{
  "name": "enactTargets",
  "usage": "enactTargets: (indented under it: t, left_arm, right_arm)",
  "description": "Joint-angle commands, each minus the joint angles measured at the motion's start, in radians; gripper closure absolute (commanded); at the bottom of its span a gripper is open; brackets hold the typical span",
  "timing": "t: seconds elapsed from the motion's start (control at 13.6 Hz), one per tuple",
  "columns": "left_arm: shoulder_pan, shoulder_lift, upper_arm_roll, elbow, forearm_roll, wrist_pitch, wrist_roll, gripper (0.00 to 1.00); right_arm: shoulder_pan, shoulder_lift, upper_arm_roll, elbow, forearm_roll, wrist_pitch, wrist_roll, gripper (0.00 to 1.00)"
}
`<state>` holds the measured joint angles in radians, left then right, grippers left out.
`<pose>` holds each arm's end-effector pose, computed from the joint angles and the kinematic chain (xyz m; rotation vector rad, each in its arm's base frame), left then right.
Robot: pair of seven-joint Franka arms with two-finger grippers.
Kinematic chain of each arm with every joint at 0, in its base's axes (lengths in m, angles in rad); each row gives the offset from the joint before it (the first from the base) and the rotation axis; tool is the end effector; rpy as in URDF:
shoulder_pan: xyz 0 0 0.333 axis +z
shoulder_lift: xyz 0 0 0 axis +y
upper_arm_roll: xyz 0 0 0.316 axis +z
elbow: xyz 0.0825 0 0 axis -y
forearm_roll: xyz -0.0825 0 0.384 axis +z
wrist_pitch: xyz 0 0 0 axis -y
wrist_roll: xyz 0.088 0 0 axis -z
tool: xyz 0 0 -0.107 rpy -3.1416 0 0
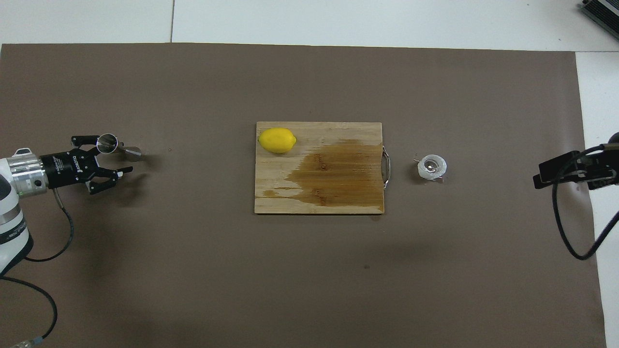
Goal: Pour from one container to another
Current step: 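Lower the left gripper and grasp the small metal cup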
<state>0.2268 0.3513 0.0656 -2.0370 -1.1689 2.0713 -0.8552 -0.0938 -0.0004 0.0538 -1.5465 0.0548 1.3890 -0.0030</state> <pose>0.5714 0.1214 0.2694 1.3139 1.8782 -0.6192 0.5342 -0.0147 0.6217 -3.0740 0.0482 0.2401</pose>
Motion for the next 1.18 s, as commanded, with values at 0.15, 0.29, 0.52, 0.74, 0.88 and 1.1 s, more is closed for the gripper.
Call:
enactTargets:
  t: [0.15,0.29,0.52,0.74,0.88,1.1]
  left_arm:
    - [-0.007,-0.034,0.002,-0.032,-0.040,0.012,0.008,0.42]
    - [-0.010,-0.034,0.002,-0.032,-0.067,0.012,0.008,0.53]
    - [-0.007,-0.032,0.002,-0.023,-0.072,0.009,0.007,0.99]
    - [-0.004,-0.032,0.002,-0.002,-0.080,-0.019,0.007,1.00]
    - [-0.007,-0.031,0.002,0.020,-0.098,-0.057,0.005,1.00]
    - [-0.018,-0.038,-0.003,0.026,-0.101,-0.114,-0.001,1.00]
  right_arm:
    - [-0.006,0.008,0.004,0.019,0.017,-0.016,0.024,0.00]
    - [-0.006,0.008,0.003,0.019,0.017,-0.016,0.024,0.00]
    - [-0.006,0.008,0.003,0.019,0.017,-0.016,0.024,0.00]
    - [-0.006,0.008,0.003,0.019,0.017,-0.016,0.024,0.00]
    - [-0.006,0.008,0.004,0.019,0.017,-0.016,0.024,0.00]
    - [-0.006,0.008,0.003,0.019,0.017,-0.016,0.024,0.00]
